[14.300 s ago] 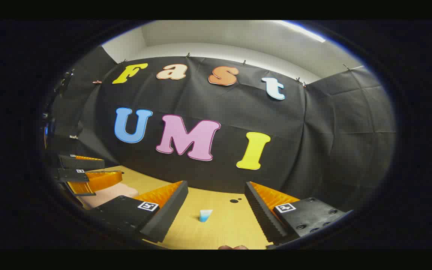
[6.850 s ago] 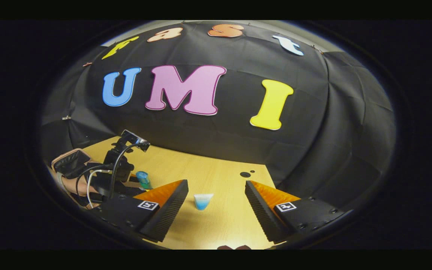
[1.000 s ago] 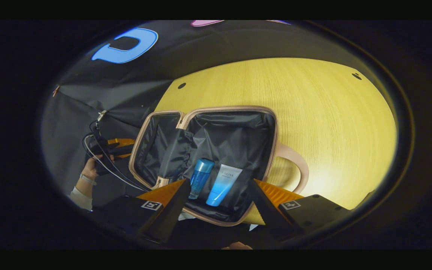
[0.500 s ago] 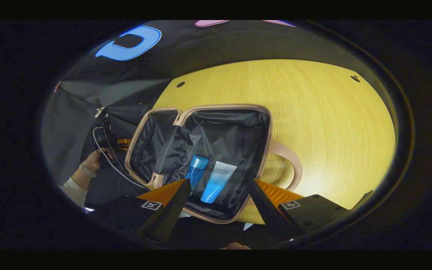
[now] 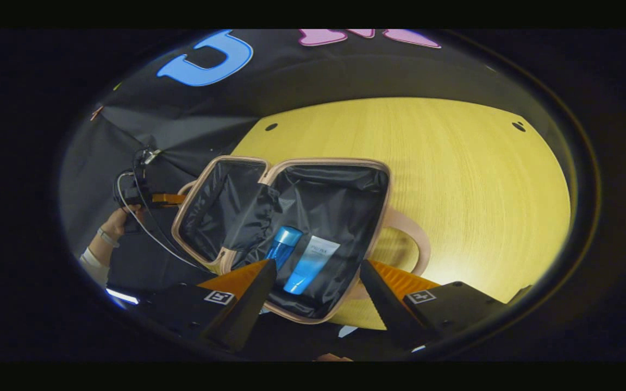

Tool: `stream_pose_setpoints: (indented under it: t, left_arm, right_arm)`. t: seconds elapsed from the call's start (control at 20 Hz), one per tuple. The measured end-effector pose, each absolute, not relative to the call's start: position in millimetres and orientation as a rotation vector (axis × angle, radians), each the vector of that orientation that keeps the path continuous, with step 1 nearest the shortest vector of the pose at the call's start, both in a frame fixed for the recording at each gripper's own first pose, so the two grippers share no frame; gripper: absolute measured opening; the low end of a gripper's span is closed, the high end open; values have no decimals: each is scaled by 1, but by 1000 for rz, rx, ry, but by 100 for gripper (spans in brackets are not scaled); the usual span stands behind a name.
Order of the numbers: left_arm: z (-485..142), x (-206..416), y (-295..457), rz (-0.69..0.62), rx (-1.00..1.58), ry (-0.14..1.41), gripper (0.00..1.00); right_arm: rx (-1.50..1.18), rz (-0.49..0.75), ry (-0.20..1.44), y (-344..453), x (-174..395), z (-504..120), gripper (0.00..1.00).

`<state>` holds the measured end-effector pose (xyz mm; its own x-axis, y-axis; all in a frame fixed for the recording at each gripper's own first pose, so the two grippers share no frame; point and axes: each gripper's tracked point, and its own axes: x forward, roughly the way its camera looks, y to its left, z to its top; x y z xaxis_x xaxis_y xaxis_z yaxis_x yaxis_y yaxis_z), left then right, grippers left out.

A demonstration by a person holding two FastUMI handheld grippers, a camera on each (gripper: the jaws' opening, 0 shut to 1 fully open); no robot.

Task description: First open the suitcase, pack the skin care products into it, and then close the suitcase.

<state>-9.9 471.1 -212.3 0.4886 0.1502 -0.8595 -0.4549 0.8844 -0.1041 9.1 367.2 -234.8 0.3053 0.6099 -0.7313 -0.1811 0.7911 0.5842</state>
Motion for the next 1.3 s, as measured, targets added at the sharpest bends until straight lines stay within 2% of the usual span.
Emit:
stream_pose_setpoints:
  t: [0.2,0.35,0.4,0.7,0.75,0.8,1.05,1.3]
  left_arm:
    - [-143,-14,440,344,-255,911,6]
    - [-113,-18,417,325,-205,876,6]
    - [-103,-16,405,320,-179,865,6]
    - [-35,-1,306,215,-40,798,6]
    - [-27,1,284,187,-26,787,2]
    - [-23,5,257,152,-11,782,6]
    - [-34,22,129,-2,-11,783,6]
    - [-108,45,31,-147,-31,830,6]
  right_arm:
    - [408,622,1128,364,3,-228,98]
    - [378,655,1089,350,3,-219,100]
    - [379,663,1078,346,4,-216,98]
    - [341,697,1022,293,5,-204,98]
    - [329,696,1013,282,5,-203,98]
    - [328,695,1003,273,3,-202,98]
    - [343,685,994,235,-9,-205,98]
    - [367,646,992,198,-23,-210,98]
